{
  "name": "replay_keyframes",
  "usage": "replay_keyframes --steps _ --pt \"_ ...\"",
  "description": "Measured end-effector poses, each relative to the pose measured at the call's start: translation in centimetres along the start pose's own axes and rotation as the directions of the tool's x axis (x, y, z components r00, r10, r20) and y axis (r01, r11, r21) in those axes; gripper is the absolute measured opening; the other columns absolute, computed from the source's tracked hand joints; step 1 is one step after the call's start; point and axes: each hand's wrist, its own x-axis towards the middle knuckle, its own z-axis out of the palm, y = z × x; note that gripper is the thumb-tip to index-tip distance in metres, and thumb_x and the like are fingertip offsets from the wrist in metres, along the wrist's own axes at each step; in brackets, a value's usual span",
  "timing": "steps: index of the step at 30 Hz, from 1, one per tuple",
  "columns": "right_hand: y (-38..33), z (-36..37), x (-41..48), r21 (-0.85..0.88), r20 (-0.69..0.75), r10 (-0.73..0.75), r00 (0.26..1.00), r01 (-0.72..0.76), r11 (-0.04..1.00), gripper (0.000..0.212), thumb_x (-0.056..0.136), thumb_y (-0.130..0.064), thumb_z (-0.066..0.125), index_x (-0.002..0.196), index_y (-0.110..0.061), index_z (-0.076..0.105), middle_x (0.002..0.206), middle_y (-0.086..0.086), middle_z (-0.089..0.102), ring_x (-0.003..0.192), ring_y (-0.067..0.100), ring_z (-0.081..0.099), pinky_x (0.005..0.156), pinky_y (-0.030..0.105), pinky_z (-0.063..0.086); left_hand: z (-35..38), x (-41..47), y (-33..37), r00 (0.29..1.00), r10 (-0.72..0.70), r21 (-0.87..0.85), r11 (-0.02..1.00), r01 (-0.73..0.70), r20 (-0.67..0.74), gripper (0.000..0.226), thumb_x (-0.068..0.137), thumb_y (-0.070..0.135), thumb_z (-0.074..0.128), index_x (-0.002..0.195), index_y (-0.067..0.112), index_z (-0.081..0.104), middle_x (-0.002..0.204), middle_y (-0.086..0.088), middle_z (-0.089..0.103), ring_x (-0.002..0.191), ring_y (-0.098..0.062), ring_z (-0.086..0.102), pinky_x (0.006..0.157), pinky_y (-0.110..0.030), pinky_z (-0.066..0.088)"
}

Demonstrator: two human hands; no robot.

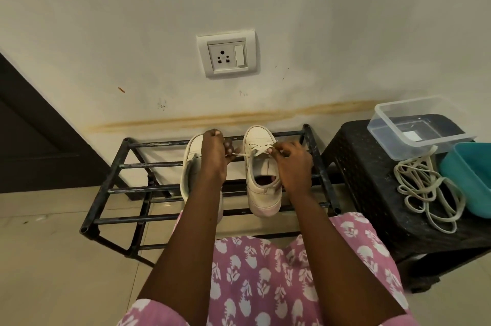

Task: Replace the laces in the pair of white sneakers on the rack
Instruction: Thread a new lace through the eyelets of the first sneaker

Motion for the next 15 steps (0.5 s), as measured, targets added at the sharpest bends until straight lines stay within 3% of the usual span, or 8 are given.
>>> replay_keyframes --steps 2,3,4,6,8,10,12,15 --pt "0.3 0.2 0.0 0.014 -0.004 0.016 1.000 -0.016 1.000 0.026 0.085 -0.022 0.068 0.106 -0.008 0.070 0.108 0.009 0.064 0.095 0.019 0.061 0.077 0.022 0.044 0.1 0.0 0.1 0.994 0.095 0.286 0.952 -0.109 0.061 0.013 0.099 0.015 0.036 0.098 0.014 0.049 0.073 -0.004 0.046 0.058 -0.013 0.040 0.071 -0.034 0.045" --pt "0.4 0.3 0.1 0.006 -0.002 0.035 0.999 -0.035 0.999 0.030 0.085 -0.026 0.068 0.110 -0.009 0.068 0.112 0.009 0.063 0.098 0.020 0.060 0.080 0.026 0.046 0.1 0.1 0.2 0.982 0.149 0.463 0.866 -0.187 0.117 0.012 0.097 0.021 0.044 0.105 0.015 0.052 0.085 -0.005 0.053 0.067 -0.014 0.047 0.075 -0.034 0.045" --pt "0.6 0.5 0.1 -0.014 -0.002 0.061 0.998 -0.061 0.998 0.036 0.085 -0.031 0.068 0.115 -0.010 0.065 0.116 0.008 0.060 0.102 0.021 0.059 0.084 0.030 0.049 0.1 0.1 0.3 0.965 0.181 0.631 0.730 -0.262 0.191 0.018 0.094 0.025 0.051 0.108 0.015 0.054 0.097 -0.004 0.057 0.078 -0.017 0.053 0.079 -0.033 0.045" --pt "0.9 0.6 0.1 -0.048 -0.005 0.117 0.993 -0.117 0.992 0.047 0.082 -0.039 0.068 0.120 -0.011 0.060 0.123 0.007 0.054 0.107 0.022 0.056 0.085 0.036 0.050 0.3 0.2 0.5 0.942 0.119 0.869 0.365 -0.334 0.313 0.028 0.091 0.032 0.057 0.107 0.009 0.061 0.106 -0.005 0.060 0.098 -0.023 0.056 0.084 -0.032 0.042" --pt "1.0 0.6 0.0 -0.081 0.005 0.135 0.991 -0.134 0.988 0.052 0.080 -0.043 0.069 0.120 -0.012 0.057 0.123 0.006 0.051 0.107 0.022 0.054 0.080 0.032 0.049 0.3 0.1 0.9 0.945 0.005 0.939 0.107 -0.325 0.327 0.040 0.092 0.041 0.053 0.092 0.002 0.064 0.098 -0.013 0.063 0.104 -0.031 0.057 0.091 -0.039 0.042" --pt "1.1 0.6 -0.3 -0.107 0.029 0.146 0.989 -0.142 0.984 0.047 0.079 -0.041 0.069 0.116 -0.014 0.054 0.109 0.003 0.054 0.101 0.022 0.056 0.073 0.031 0.047 0.2 0.1 1.4 0.955 -0.037 0.956 0.038 -0.292 0.294 0.044 0.092 0.040 0.053 0.094 -0.002 0.065 0.099 -0.018 0.065 0.104 -0.034 0.058 0.098 -0.049 0.042" --pt "1.1 0.6 -0.6 -0.069 0.032 0.207 0.978 -0.204 0.977 0.041 0.078 -0.034 0.071 0.109 -0.015 0.052 0.085 -0.008 0.047 0.090 0.022 0.059 0.067 0.030 0.045 -0.1 0.3 1.9 0.961 -0.018 0.961 -0.013 -0.278 0.277 0.040 0.091 0.037 0.056 0.103 0.000 0.064 0.100 -0.014 0.063 0.106 -0.032 0.057 0.101 -0.049 0.039" --pt "1.2 0.7 -0.7 -0.094 0.019 0.225 0.974 -0.222 0.970 0.039 0.079 -0.031 0.070 0.107 -0.015 0.050 0.087 -0.002 0.043 0.082 0.018 0.051 0.066 0.028 0.041 -0.7 0.3 3.2 0.979 0.081 0.978 -0.112 -0.177 0.186 0.031 0.092 0.032 0.054 0.109 0.007 0.060 0.111 -0.008 0.060 0.113 -0.028 0.053 0.101 -0.046 0.030"
